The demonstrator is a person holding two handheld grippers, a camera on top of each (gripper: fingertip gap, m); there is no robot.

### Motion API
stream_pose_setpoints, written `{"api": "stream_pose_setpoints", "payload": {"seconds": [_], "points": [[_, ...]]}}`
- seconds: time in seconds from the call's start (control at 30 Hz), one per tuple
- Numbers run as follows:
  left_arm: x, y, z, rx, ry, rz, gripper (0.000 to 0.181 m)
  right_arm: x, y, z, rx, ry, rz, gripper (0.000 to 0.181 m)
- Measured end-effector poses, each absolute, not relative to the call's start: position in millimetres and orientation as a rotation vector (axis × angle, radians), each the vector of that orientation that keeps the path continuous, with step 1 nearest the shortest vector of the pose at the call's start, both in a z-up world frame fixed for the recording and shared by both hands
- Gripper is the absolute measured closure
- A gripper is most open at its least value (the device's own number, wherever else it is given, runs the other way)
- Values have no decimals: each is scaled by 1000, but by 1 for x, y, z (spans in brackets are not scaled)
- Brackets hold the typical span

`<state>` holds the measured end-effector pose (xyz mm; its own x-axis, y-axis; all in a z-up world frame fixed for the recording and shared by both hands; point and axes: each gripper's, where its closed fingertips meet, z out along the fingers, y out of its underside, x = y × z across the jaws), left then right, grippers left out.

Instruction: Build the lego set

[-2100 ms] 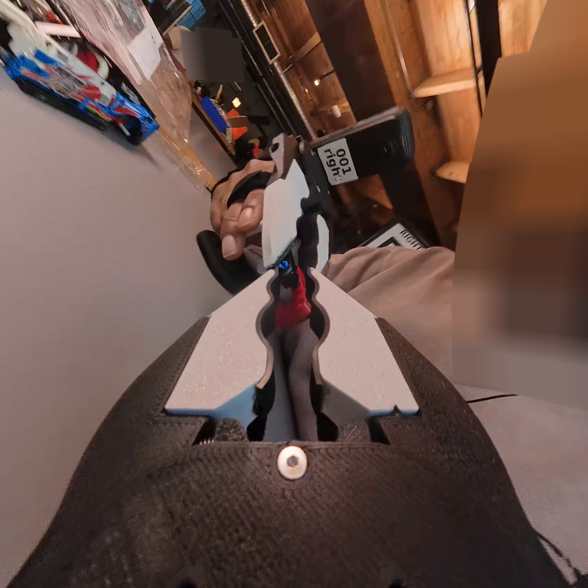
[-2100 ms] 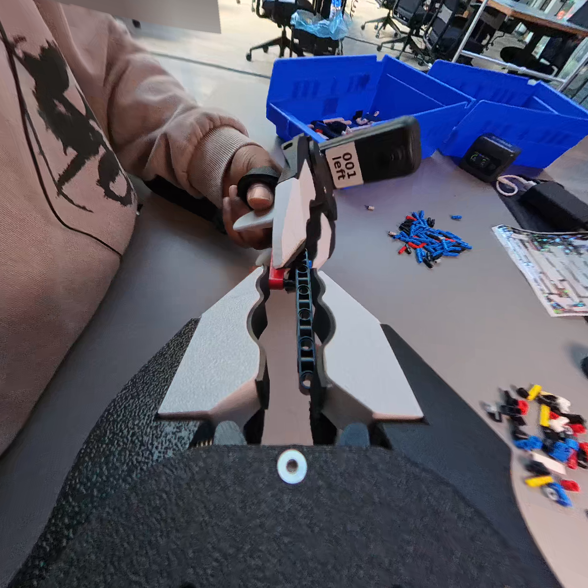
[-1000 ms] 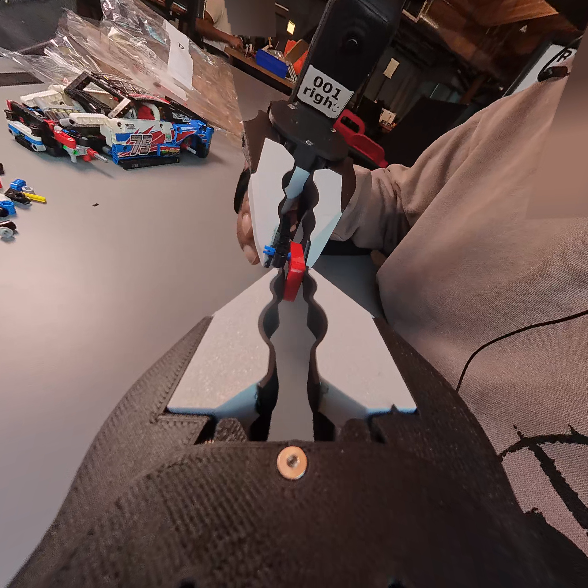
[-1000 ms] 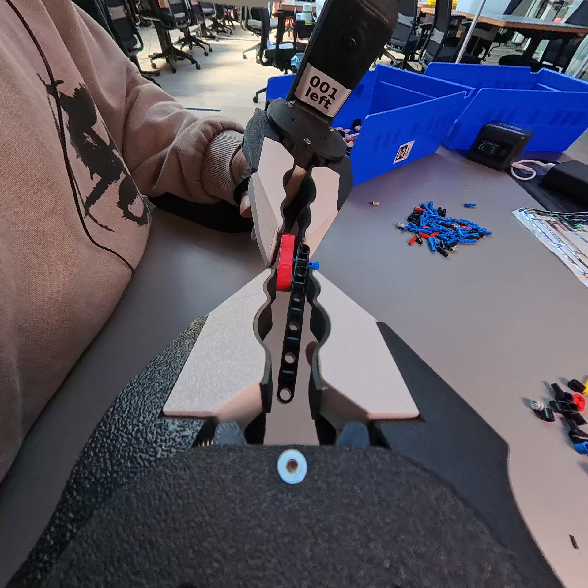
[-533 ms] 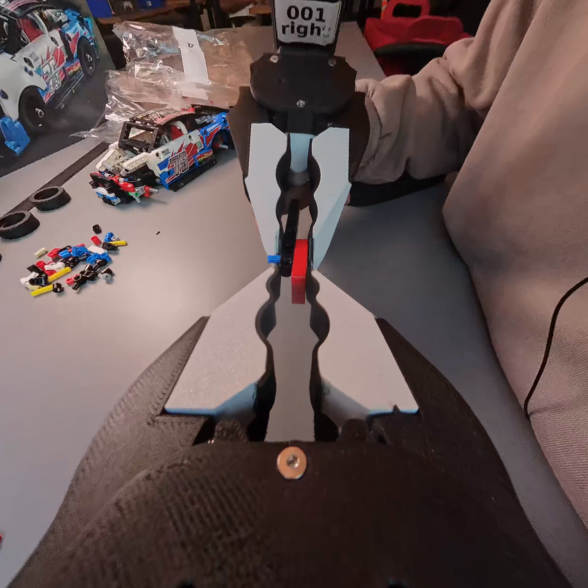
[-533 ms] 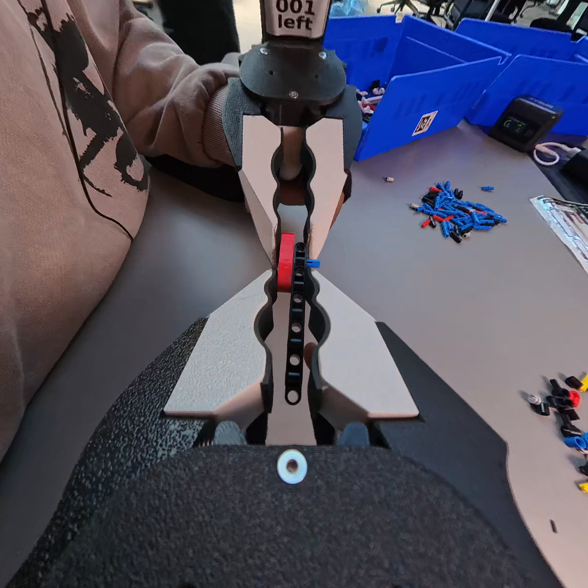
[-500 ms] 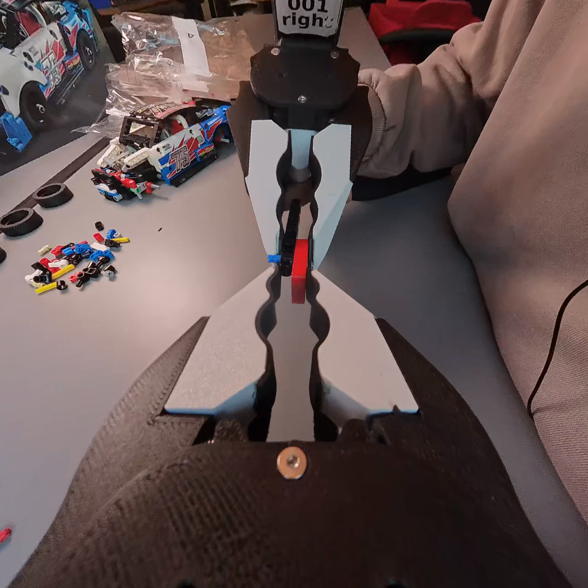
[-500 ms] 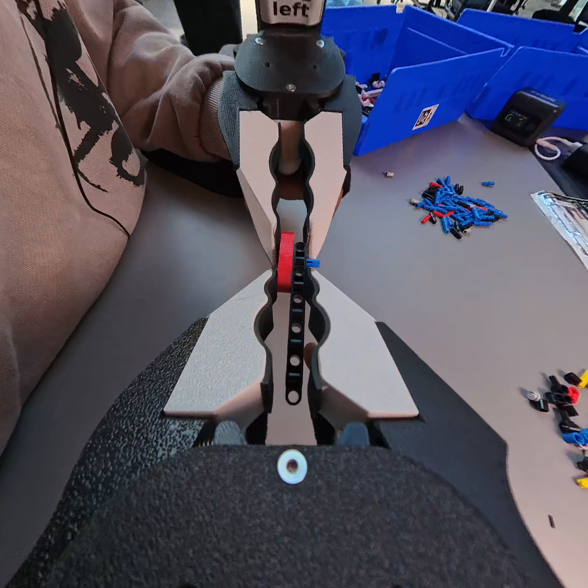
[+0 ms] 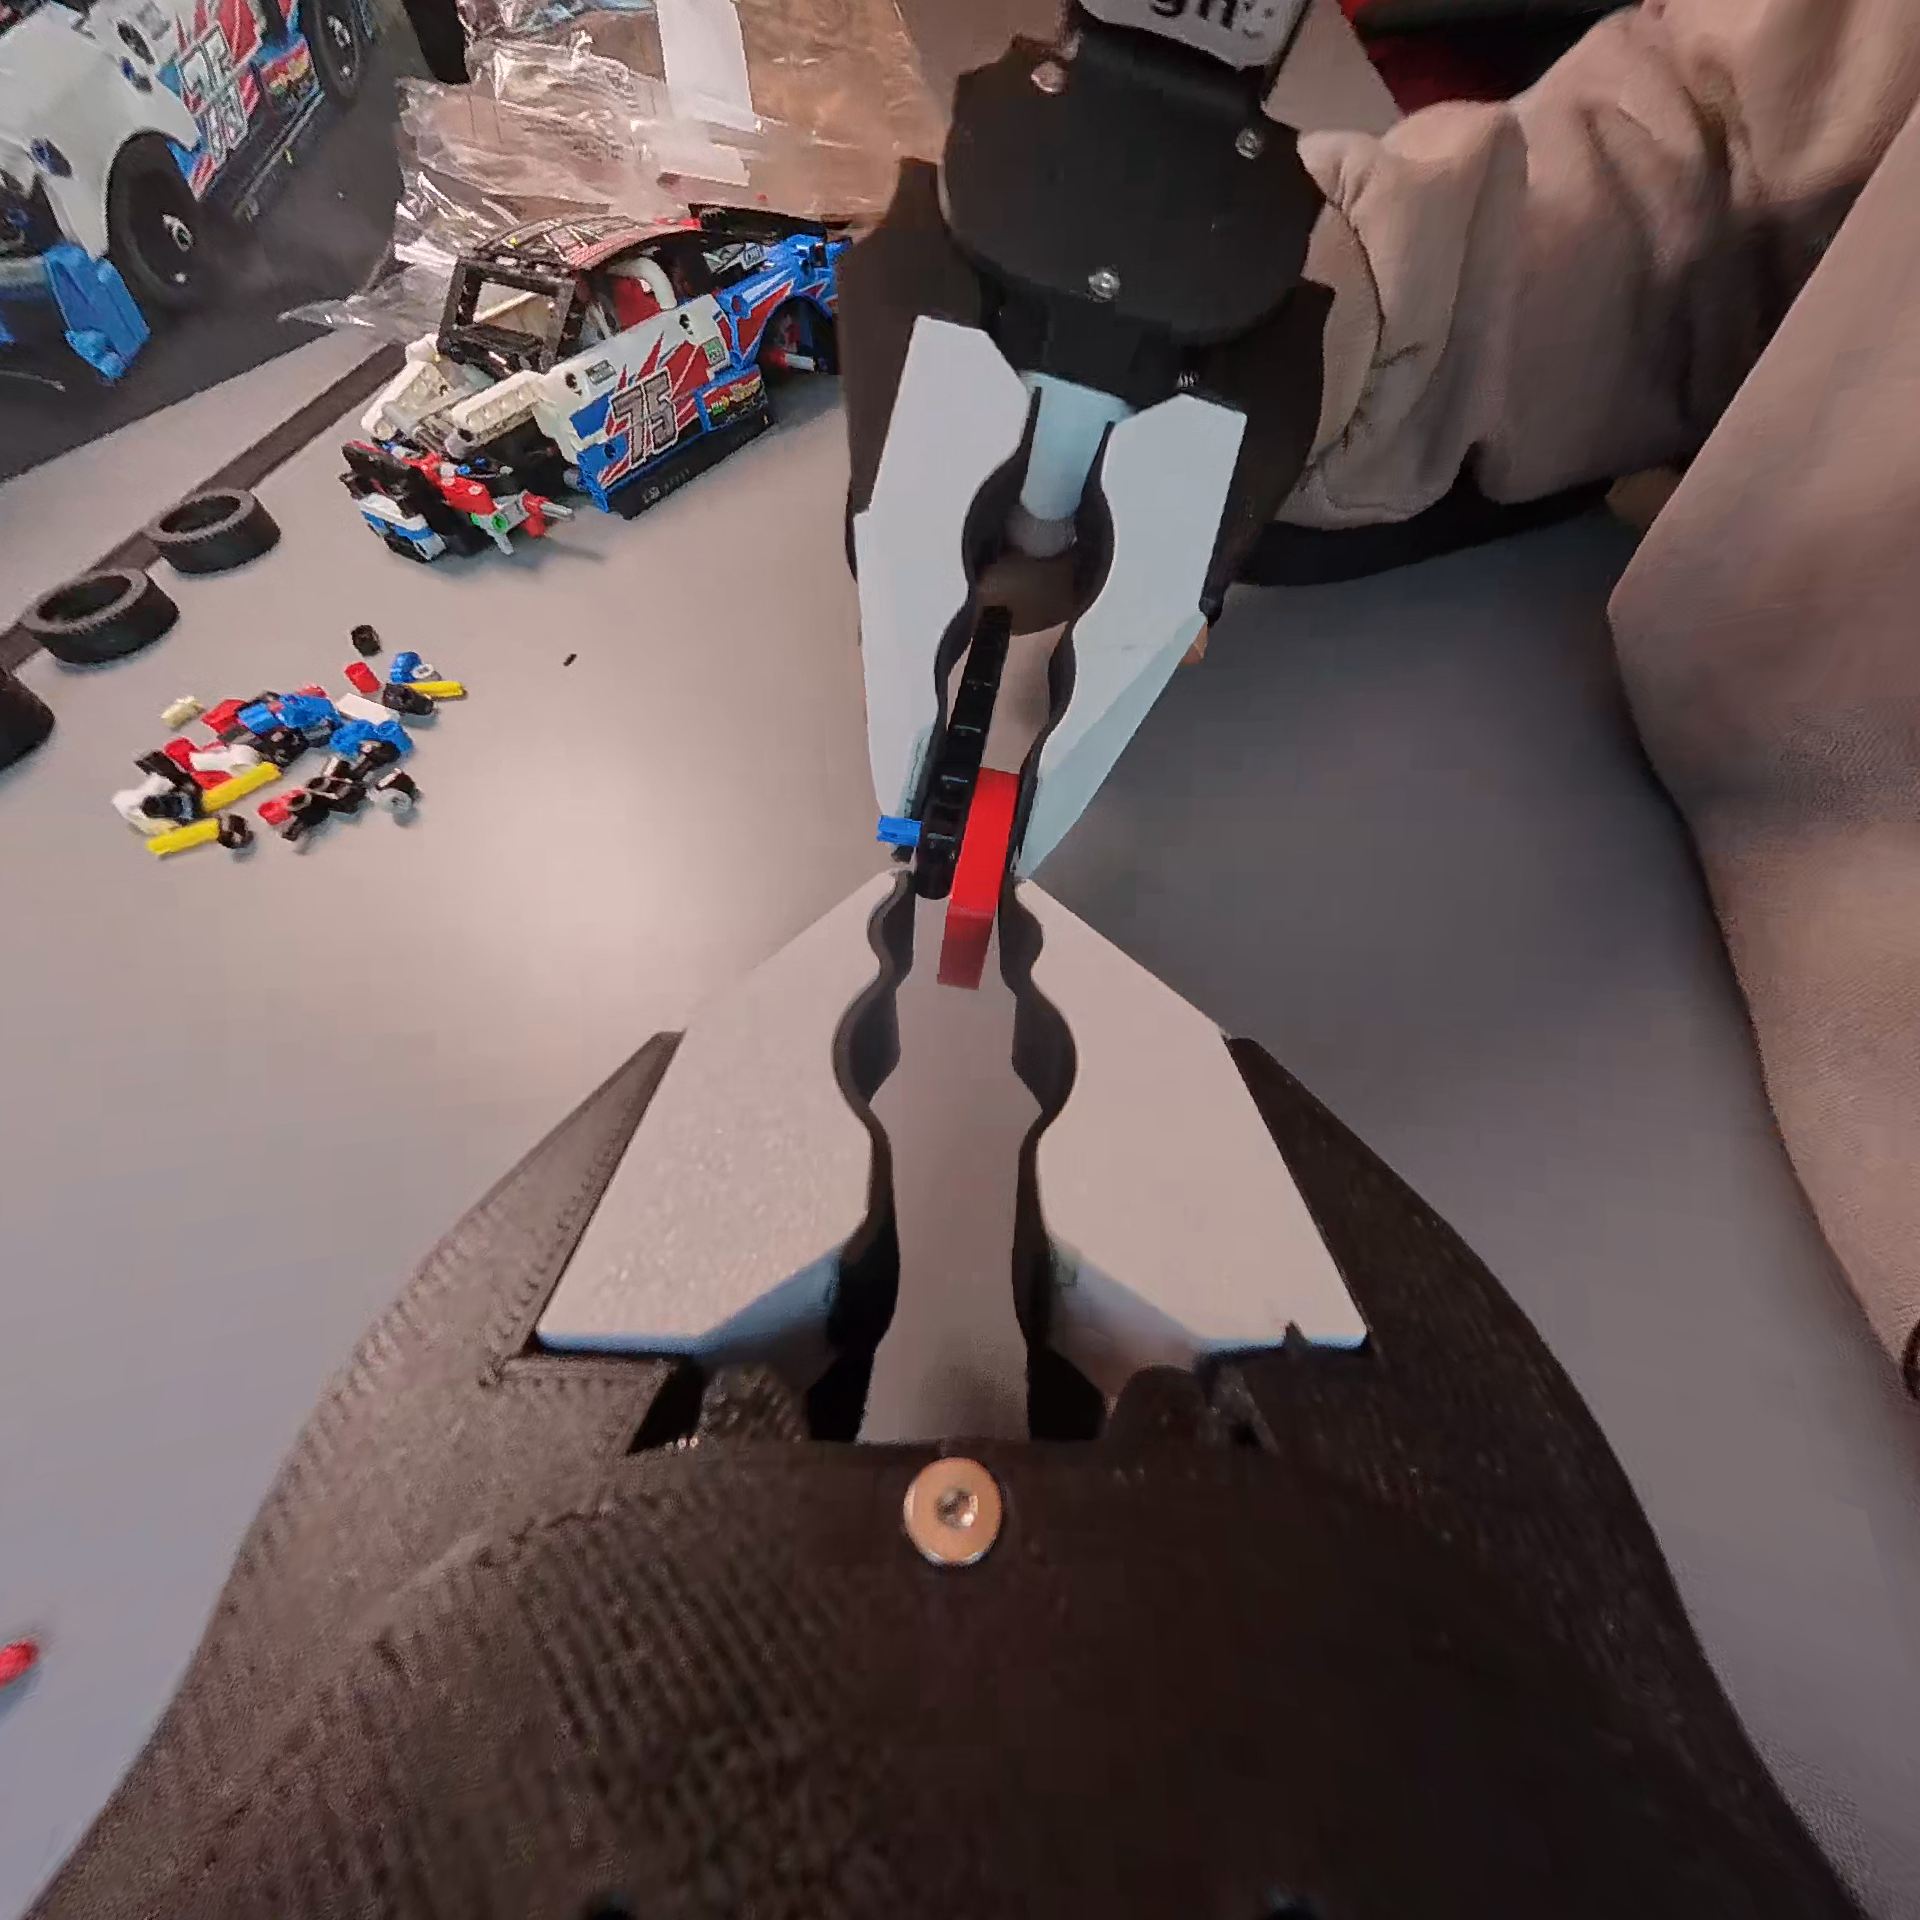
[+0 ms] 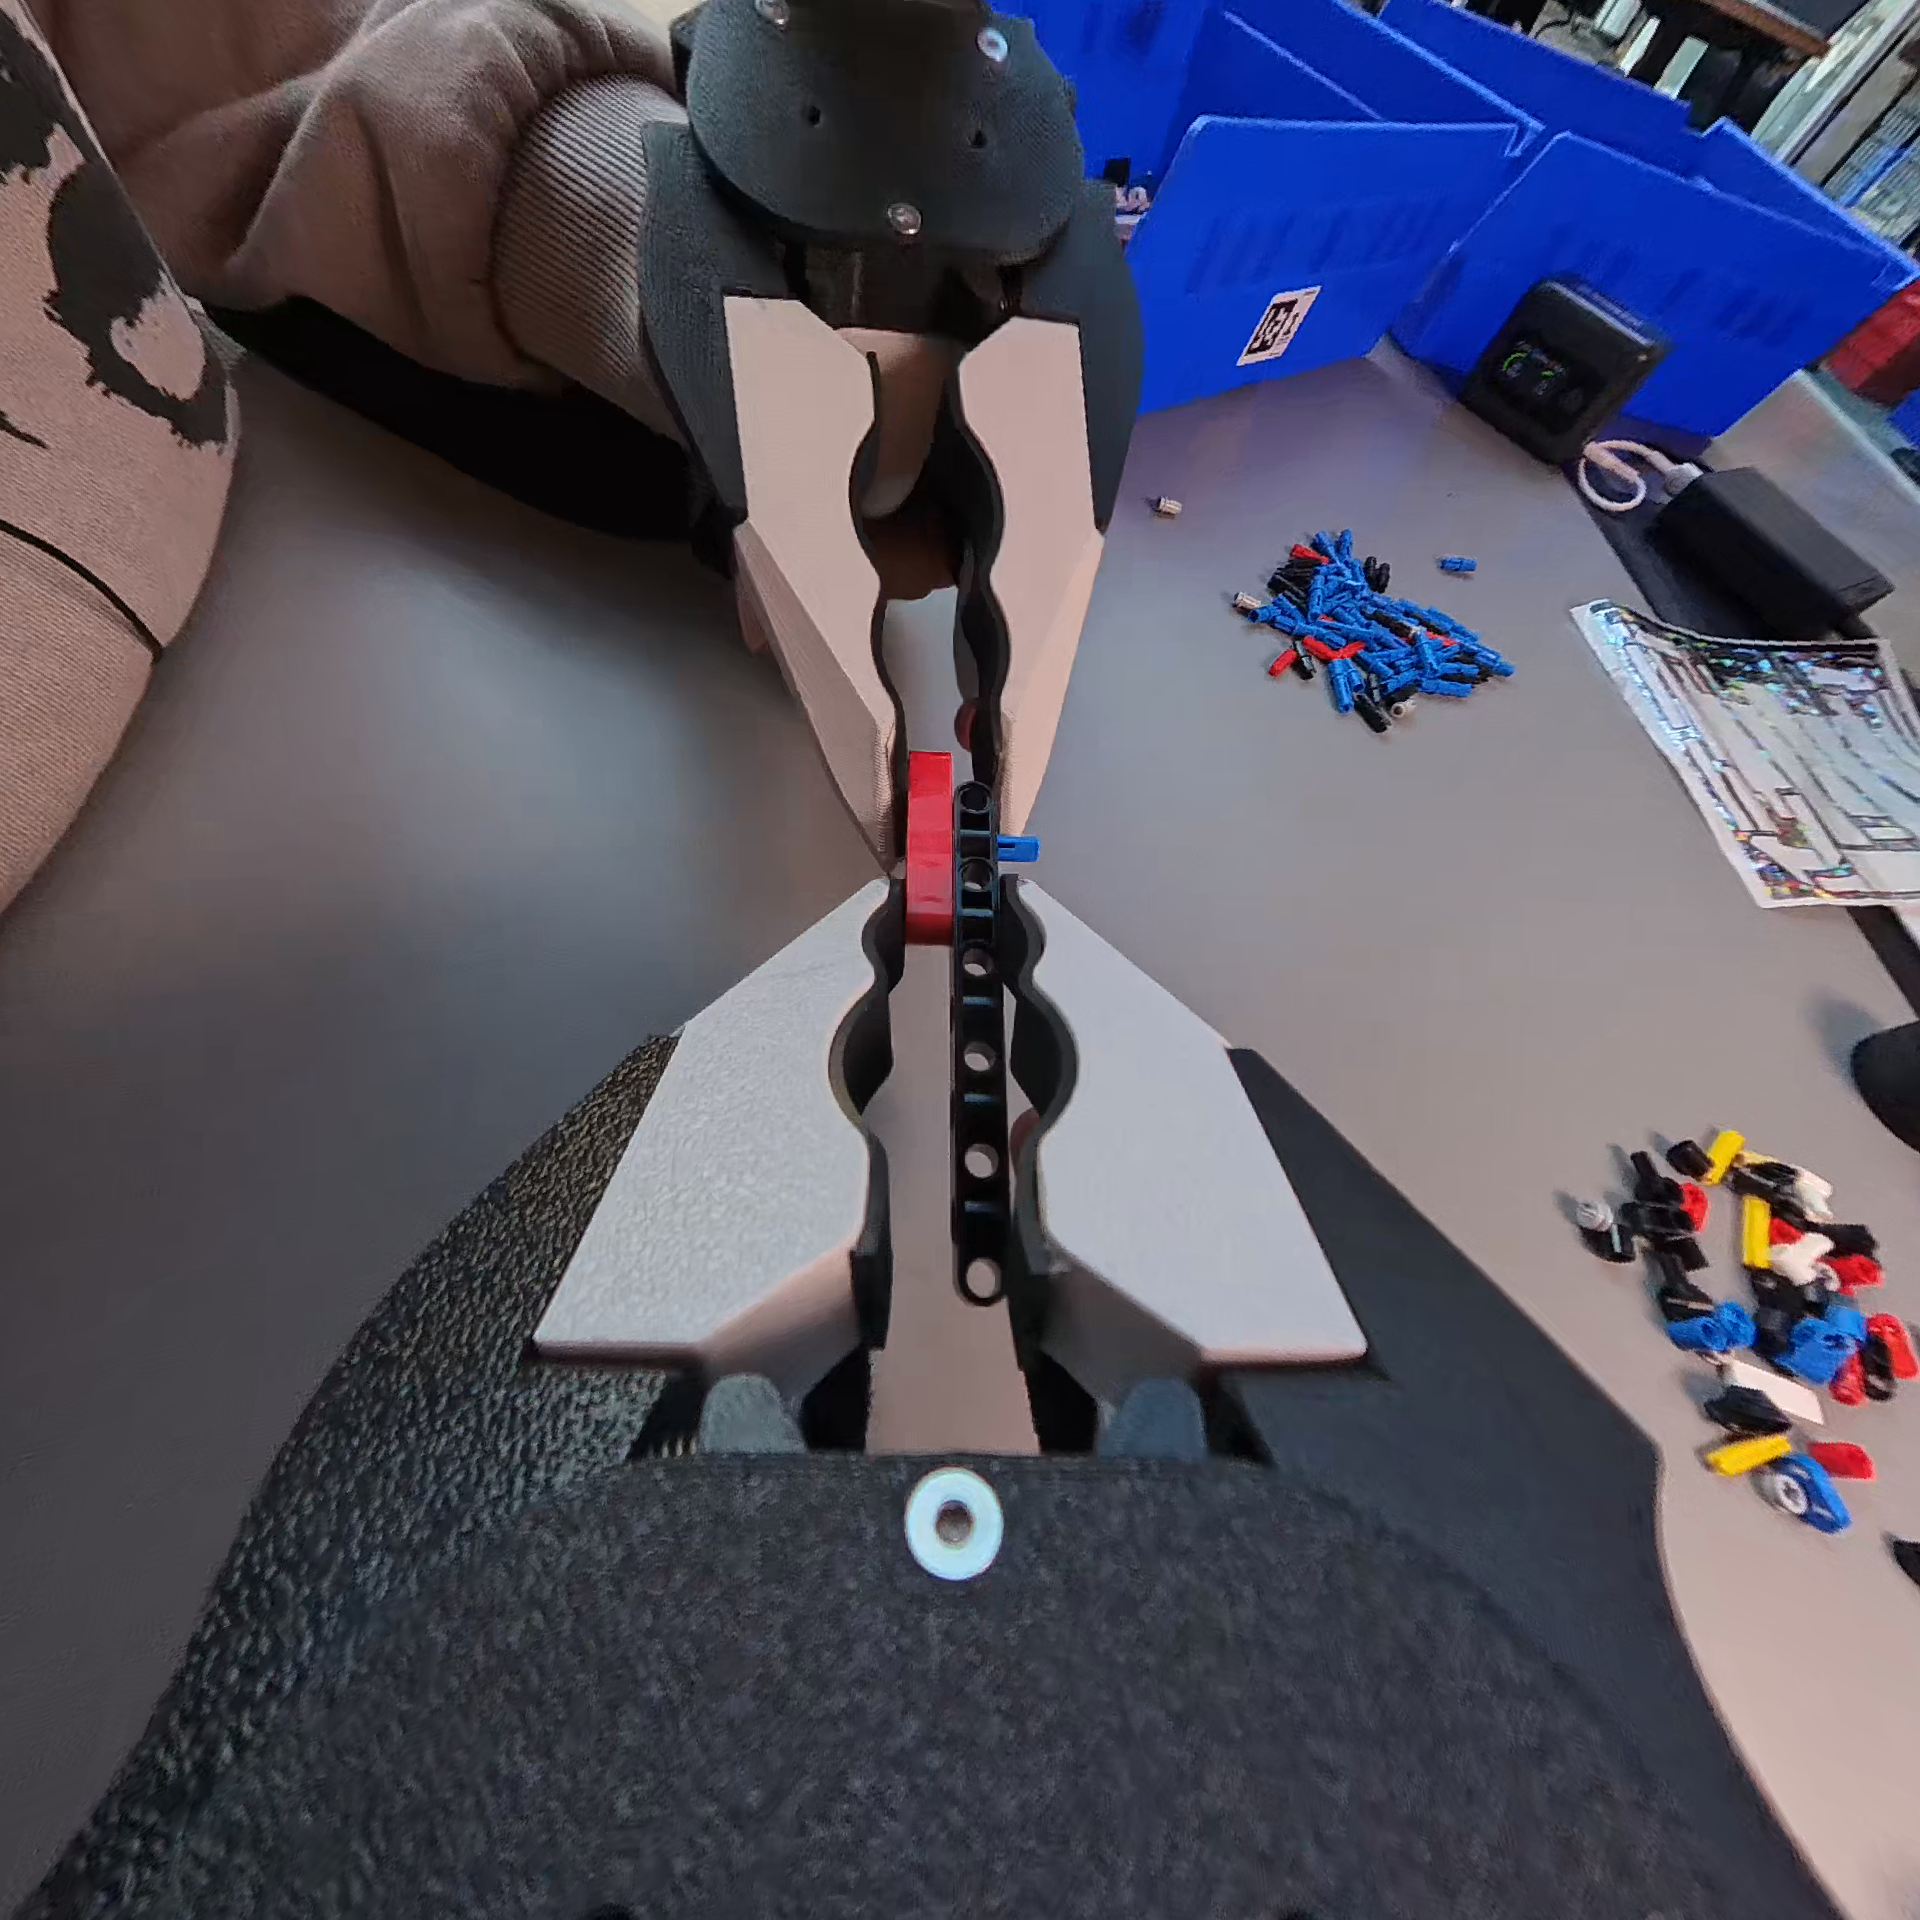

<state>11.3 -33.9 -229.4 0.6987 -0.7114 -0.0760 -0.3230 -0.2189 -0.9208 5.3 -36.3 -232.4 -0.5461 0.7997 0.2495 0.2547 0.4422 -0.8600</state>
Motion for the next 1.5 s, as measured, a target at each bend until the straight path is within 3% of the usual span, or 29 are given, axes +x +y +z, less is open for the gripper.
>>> {"api": "stream_pose_setpoints", "payload": {"seconds": [0.13, 0.3, 0.5, 0.7, 0.83, 1.23, 1.3, 1.5], "points": [[9, -34, -216, -1818, 585, -774, 151, 2, -34, -220, -757, -1962, 968, 165], [15, -32, -217, -1841, 523, -858, 167, 6, -37, -225, -564, -1980, 762, 166], [14, -34, -216, -1836, 580, -792, 169, 4, -37, -224, -474, -1957, 639, 165], [16, -41, -223, -1780, 809, -530, 174, 15, -47, -236, -709, -2091, 930, 154], [24, -44, -227, -1749, 913, -426, 175, 19, -47, -233, -771, -2090, 1041, 174], [26, -45, -232, -1771, 924, -432, 175, 22, -47, -234, -788, -2116, 1076, 175], [25, -44, -233, -1778, 930, -410, 175, 21, -45, -236, -805, -2121, 1062, 168], [25, -42, -240, -1814, 927, -400, 175, 22, -42, -242, -850, -2159, 1084, 175]]}}
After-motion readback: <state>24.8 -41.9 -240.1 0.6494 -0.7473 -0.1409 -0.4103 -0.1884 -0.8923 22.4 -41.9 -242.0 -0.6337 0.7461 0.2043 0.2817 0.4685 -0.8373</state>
